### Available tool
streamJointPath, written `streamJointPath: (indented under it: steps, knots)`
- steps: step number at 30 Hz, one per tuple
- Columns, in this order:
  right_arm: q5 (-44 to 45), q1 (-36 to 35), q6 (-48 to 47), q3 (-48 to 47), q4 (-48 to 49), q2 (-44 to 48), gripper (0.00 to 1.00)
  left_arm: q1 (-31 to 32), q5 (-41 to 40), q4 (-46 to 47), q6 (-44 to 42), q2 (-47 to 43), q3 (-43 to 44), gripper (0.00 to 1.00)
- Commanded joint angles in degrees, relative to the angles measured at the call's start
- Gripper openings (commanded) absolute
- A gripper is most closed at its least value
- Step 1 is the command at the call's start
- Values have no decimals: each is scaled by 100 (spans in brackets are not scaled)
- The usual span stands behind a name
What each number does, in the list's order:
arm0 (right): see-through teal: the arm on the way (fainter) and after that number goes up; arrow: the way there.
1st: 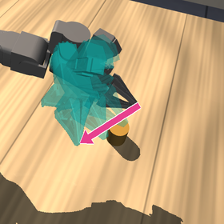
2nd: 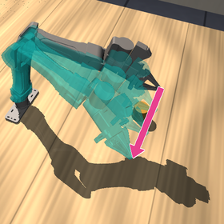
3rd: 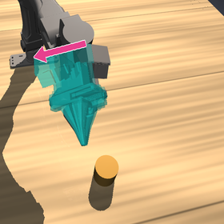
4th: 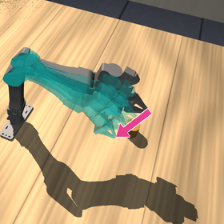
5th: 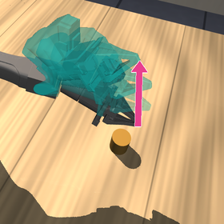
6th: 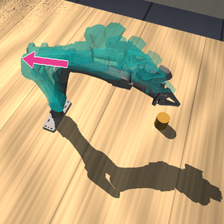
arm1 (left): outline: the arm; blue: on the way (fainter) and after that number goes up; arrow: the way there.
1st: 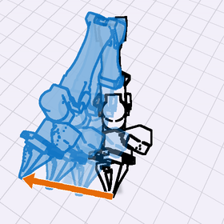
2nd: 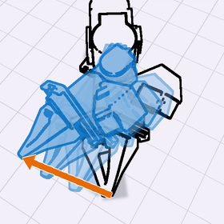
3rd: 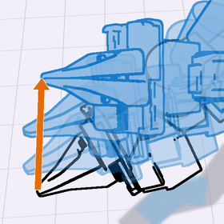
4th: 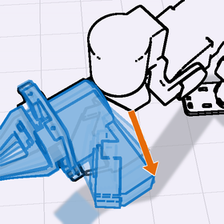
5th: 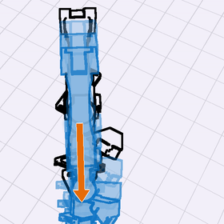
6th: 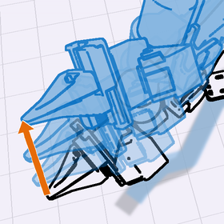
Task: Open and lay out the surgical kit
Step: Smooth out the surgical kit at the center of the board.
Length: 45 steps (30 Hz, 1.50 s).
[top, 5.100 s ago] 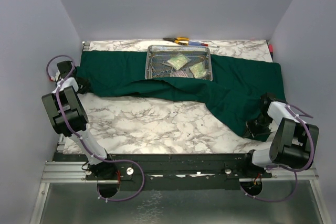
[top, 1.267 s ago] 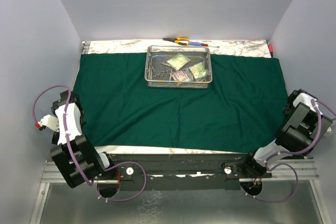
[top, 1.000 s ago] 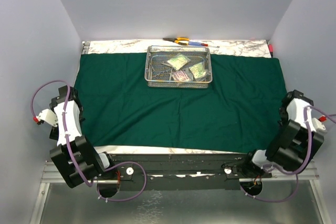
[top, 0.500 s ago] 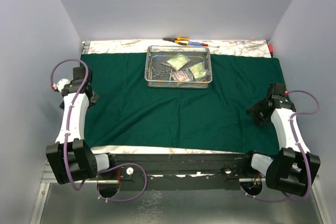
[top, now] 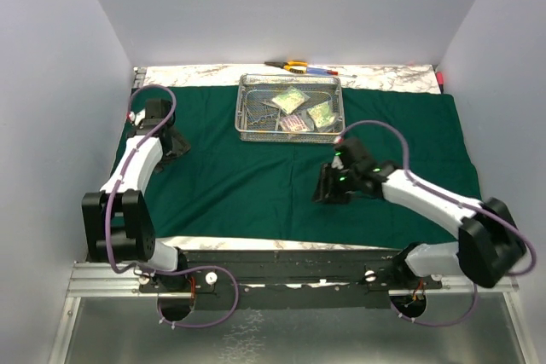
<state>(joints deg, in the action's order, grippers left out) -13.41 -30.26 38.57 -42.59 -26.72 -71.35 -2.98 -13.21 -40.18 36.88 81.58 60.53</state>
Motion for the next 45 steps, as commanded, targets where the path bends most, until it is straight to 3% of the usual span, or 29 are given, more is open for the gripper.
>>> streamJointPath:
  steps: [1,9,26,34,40,45]
  knots:
    - [547,-1125,-197,-466,-57,-988,48,17,436,450,-530,451,104,73]
    - [968,-1785,-316,-540,-760,-1846,49,8,213,503,-829,1089,326,72]
    - [316,-1799,-734,-39,-1620,-1655,49,-70,-305,485,-794,1545,631,72]
    - [714,-1799,-557,-1062,-1852,-1640,50,-113,-258,454,-984,1686,1099,72]
    - [482,-1799,-681,-1130,-1566,-2209,49,-210,-462,494,-954,1722,821,72]
    - [745,-1799,-736,-1378,-1896,-2711,48,-433,-462,620,-952,1903,611,72]
